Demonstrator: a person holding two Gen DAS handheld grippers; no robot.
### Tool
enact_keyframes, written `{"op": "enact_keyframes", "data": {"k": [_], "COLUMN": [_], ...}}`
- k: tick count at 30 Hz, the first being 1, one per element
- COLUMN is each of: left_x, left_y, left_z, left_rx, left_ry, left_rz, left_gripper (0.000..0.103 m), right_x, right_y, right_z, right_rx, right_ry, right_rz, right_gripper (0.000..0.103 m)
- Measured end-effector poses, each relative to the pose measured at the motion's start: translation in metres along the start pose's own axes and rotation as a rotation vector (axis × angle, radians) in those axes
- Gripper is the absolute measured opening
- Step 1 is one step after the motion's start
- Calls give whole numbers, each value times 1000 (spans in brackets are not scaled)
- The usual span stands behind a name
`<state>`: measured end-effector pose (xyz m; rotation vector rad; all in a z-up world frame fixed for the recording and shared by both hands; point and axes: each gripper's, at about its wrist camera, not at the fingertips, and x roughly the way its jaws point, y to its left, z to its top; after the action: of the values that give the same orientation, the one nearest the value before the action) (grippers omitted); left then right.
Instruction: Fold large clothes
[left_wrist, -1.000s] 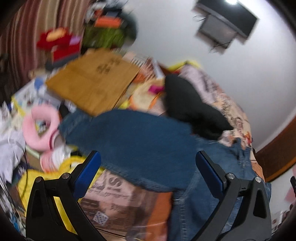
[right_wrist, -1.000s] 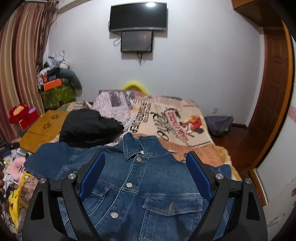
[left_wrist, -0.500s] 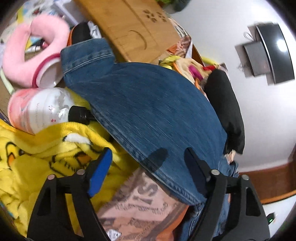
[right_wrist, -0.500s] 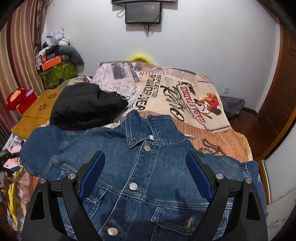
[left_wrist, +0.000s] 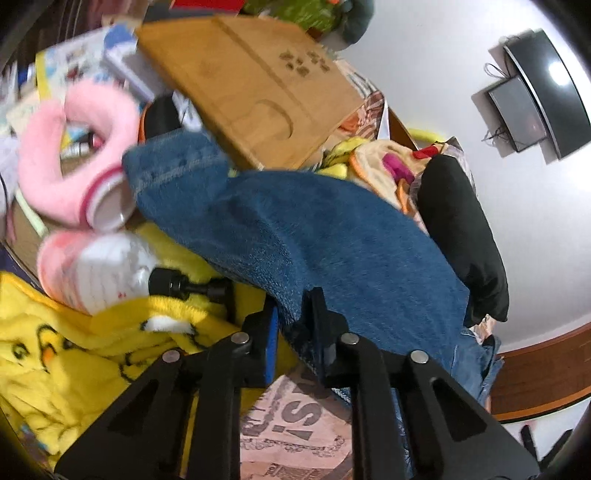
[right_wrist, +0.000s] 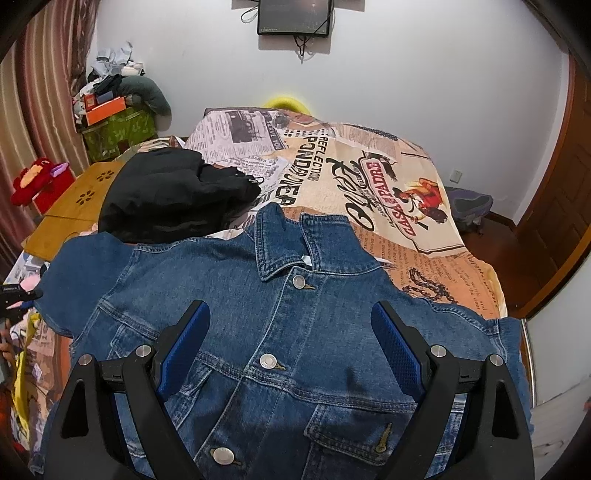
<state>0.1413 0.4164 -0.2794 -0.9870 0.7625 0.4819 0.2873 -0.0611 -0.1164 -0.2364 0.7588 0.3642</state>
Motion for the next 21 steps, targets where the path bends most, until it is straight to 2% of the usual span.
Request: {"op": "enact_keyframes", "data": {"k": [4,8,10,14,17,21], "left_x": [-25,-59,-71,-93,-95,-88], "left_y": [-38,-98,-123,-198,-244,-303], "left_z": [8,13,10,-5,-22,-61], "left_rx": [104,232,288,442,529,653], "left_ry": [-73,-161,-186,-232,-229,-188], "left_rz": [21,-32,-69,-138,-187,-247], "left_gripper": [12,12,11,11,10,10], "right_x": [-8,-17,-22,-28,-31,-35], "right_y": [-4,-12,-16,-27,-34,-42], "right_z": [1,0,-2,-7,-12,-21], "right_rx": [0,-3,-3,-2,-2,-3], "right_ry": [-15,-37,-45,-52,-48,-43], "right_rz": [2,-10,-12,-18,-15,-10], "right_gripper": [87,87,87,87,87,87]}}
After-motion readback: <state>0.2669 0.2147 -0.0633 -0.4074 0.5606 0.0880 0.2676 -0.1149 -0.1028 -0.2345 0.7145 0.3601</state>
